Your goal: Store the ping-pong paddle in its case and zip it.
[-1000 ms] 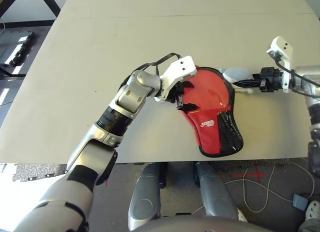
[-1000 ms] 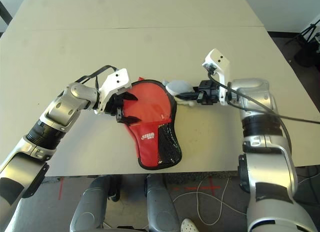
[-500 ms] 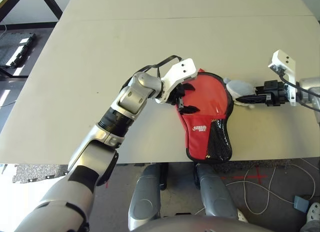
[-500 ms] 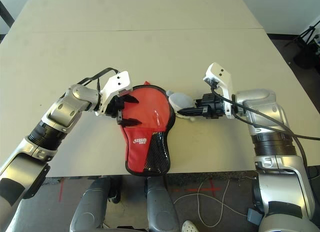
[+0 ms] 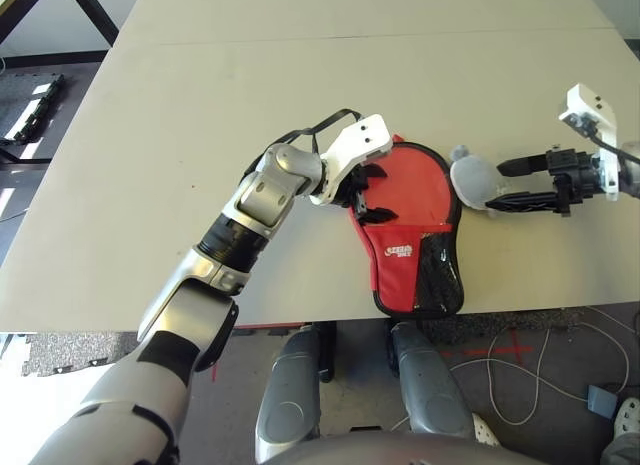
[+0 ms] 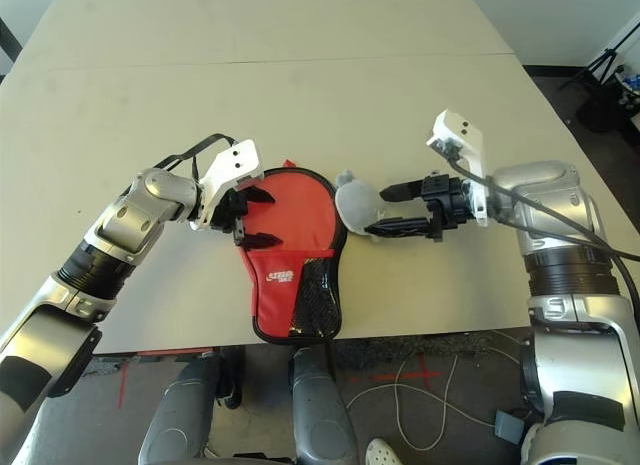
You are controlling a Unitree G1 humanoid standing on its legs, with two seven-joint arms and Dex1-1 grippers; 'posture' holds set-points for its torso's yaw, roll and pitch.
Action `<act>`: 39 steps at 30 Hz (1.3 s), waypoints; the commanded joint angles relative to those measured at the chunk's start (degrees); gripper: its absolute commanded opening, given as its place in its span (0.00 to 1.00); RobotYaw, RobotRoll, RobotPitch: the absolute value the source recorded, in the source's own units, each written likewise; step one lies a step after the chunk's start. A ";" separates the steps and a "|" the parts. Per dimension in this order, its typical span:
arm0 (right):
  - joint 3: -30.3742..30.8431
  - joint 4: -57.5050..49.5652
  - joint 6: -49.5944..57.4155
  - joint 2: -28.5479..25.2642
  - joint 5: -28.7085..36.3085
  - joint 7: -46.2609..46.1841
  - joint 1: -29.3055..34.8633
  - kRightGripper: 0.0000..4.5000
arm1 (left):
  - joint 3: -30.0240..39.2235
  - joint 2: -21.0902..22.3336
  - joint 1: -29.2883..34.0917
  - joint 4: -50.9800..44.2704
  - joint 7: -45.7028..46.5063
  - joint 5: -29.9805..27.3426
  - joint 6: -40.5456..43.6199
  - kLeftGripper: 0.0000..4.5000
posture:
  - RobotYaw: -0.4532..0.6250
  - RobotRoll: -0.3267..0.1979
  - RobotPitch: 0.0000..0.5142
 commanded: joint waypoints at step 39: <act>-6.48 1.14 8.00 5.42 5.08 -8.00 3.28 0.19 | -3.77 -0.58 3.08 2.75 -0.21 1.79 1.20 1.00 | 0.31 0.62 0.60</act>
